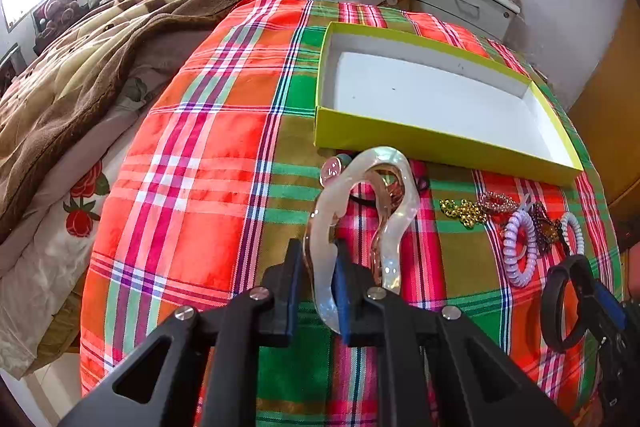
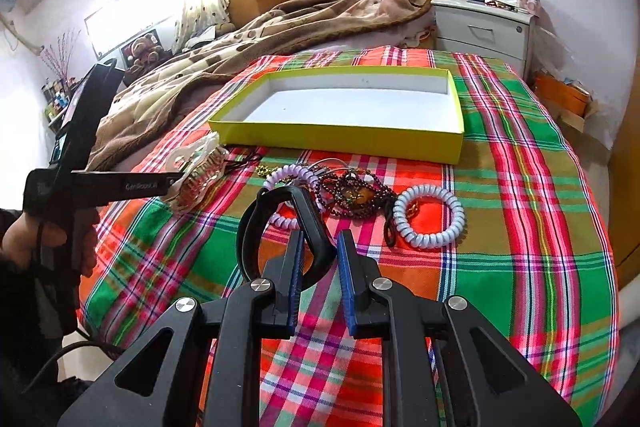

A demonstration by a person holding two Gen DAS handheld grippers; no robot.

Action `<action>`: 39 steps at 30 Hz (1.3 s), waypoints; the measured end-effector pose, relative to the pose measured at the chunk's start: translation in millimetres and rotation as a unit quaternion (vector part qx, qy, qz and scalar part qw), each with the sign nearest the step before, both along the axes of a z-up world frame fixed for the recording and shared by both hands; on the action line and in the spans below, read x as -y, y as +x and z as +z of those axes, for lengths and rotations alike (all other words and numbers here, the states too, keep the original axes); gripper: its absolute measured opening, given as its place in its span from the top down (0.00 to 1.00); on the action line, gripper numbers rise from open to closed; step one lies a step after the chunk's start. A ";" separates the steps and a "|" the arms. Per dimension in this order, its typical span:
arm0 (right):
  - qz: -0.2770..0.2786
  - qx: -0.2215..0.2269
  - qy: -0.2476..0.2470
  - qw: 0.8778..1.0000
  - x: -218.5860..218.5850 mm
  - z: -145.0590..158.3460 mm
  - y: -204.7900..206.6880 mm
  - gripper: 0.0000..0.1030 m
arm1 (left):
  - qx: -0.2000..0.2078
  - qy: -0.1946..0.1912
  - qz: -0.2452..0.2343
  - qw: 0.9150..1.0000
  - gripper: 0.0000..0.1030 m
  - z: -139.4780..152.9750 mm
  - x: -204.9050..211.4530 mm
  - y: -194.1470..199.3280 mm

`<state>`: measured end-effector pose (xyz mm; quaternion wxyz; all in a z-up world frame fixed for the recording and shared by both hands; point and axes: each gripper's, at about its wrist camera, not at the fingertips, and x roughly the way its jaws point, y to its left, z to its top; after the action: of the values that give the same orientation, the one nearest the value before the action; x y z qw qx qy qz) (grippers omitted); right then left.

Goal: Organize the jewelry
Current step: 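Grasp the clear claw clip with the left tool while the right tool holds the black band, then lower the claw clip into the box with the left tool while the right tool drops the black band in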

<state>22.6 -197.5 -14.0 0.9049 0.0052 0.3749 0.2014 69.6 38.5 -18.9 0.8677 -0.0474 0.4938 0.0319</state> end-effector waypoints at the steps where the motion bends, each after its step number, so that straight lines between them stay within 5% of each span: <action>1: 0.000 0.000 -0.001 1.000 0.0 -0.1 0.9 0.83 | 0.000 -0.002 -0.003 1.000 0.85 -0.1 0.3 0.0; 4: -0.003 -0.002 0.000 1.000 1.9 0.4 4.4 0.83 | 0.003 -0.024 -0.011 1.000 0.87 4.4 0.0 -0.7; 18: -0.016 0.018 0.013 1.000 8.7 21.8 32.1 0.83 | 0.043 0.001 -0.024 0.999 0.87 49.2 -10.4 -1.2; 28: -0.030 0.038 0.016 0.999 9.4 46.1 79.5 0.83 | 0.067 -0.025 -0.054 0.996 0.86 71.4 -0.5 49.7; 39: -0.045 0.009 0.009 0.999 6.3 43.7 160.2 0.83 | 0.043 -0.044 -0.051 0.997 0.86 54.8 3.3 120.6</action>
<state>182.8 -203.8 29.7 0.9164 0.0287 0.3639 0.1641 190.2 35.2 35.9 0.8859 -0.0614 0.4584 -0.0357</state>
